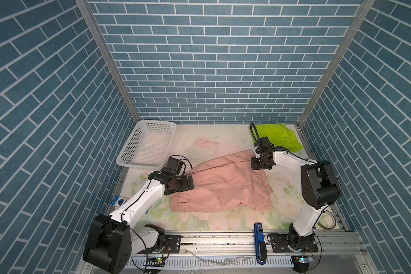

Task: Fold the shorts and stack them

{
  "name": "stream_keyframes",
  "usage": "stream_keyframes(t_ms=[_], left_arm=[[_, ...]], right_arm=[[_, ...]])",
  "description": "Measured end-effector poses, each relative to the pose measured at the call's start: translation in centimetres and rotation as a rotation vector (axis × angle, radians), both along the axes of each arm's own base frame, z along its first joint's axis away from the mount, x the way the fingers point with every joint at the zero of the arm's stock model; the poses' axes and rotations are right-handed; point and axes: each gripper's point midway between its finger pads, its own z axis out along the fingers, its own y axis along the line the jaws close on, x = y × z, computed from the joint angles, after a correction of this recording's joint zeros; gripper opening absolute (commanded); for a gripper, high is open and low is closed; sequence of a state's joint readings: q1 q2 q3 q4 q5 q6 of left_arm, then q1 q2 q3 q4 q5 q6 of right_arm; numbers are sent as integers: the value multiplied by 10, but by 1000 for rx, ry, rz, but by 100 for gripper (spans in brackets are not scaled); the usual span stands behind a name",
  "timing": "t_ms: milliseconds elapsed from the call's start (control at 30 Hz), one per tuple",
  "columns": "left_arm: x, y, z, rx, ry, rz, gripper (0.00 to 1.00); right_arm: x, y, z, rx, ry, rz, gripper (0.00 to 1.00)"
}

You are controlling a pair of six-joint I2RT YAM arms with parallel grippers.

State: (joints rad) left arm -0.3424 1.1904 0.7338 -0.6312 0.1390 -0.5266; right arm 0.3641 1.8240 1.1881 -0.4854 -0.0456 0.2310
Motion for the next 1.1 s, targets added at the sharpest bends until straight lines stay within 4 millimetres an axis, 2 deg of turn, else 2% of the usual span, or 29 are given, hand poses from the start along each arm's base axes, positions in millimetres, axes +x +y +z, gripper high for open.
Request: stream_keyframes(t_ms=[200,300,400,500,533,867,1000,1100], left_arm=[[-1,0,-1,1,4,0,100],[-1,0,-1,1,4,0,100],[-1,0,-2,2,4,0,100],[-1,0,-2,2,5,0,100],[-1,0,-2,2,5,0,100],[-2,1,-5,2,5,0,100],[-1,1,-9,1,-1,1,100],[-4,3,-19,10,13,4,100]], right_arm=[[-1,-3,-15,-25,26,-5,46],[0,-4,-17,-31,29,-6,41],[2,-3,-19,-29,24,-11,26],[4,-2,-19,-24,18,-17,2],[5,-2,-19,-22,15,-17,0],[4,-6,-11,-47,-2,-26,0],[4,-5,10,-60,-31,-13,0],[13,-1,31,-66,-66,-4,0]])
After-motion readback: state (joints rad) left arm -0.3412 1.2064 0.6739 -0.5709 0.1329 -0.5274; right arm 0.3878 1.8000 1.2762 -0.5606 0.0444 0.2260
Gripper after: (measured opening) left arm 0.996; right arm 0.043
